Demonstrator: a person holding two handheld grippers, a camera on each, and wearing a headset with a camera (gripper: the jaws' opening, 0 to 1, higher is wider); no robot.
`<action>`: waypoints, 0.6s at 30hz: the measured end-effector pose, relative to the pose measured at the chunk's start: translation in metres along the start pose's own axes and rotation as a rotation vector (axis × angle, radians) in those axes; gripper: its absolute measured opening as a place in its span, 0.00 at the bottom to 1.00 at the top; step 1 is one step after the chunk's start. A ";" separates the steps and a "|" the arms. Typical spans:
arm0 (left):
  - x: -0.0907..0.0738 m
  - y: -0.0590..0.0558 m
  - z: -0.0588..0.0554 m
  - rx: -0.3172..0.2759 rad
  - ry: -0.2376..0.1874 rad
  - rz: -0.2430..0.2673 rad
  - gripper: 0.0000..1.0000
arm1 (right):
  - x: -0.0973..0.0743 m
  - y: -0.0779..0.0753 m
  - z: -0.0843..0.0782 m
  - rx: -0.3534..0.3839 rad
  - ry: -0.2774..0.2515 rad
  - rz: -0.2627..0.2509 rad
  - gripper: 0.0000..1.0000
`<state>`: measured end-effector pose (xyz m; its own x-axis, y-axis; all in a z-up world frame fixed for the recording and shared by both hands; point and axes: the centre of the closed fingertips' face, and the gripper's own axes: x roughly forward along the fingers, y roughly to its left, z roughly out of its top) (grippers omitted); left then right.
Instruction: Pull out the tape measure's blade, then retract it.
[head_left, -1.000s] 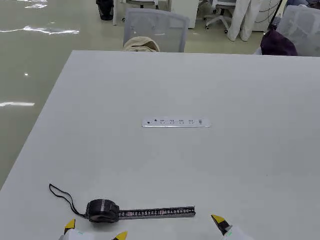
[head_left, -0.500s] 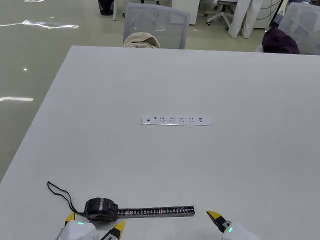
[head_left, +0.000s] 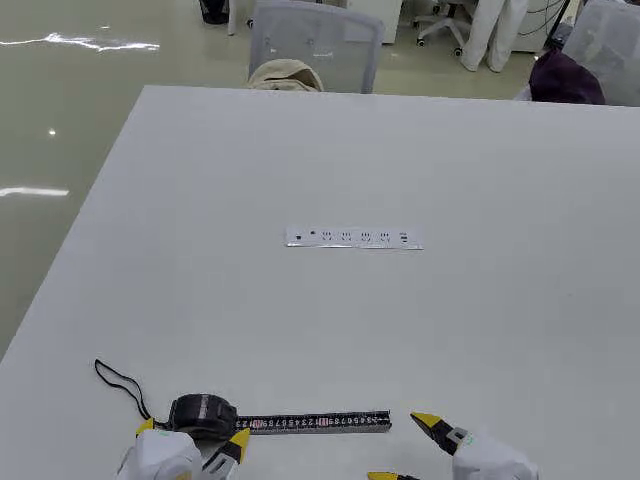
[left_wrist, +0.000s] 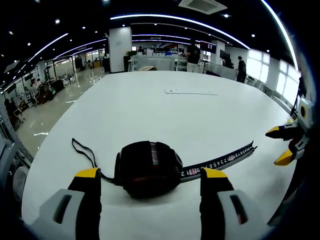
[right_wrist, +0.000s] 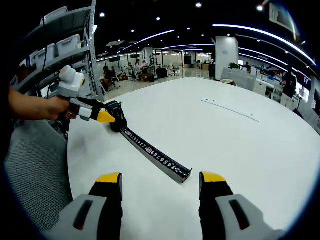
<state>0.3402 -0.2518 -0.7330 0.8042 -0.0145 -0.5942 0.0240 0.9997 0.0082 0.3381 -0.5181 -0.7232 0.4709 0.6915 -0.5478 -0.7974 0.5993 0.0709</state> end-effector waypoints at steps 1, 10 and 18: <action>0.001 0.000 0.000 -0.001 0.003 -0.001 0.79 | 0.000 -0.001 0.000 0.003 0.000 0.008 0.61; 0.009 0.002 -0.003 -0.009 0.012 0.012 0.76 | 0.008 -0.020 -0.003 -0.075 0.009 0.049 0.54; 0.013 0.006 -0.005 -0.026 0.010 0.033 0.75 | 0.018 -0.021 -0.007 -0.142 0.031 0.154 0.49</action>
<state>0.3482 -0.2462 -0.7449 0.7981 0.0183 -0.6023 -0.0176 0.9998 0.0071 0.3607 -0.5211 -0.7402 0.3297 0.7561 -0.5653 -0.9050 0.4236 0.0388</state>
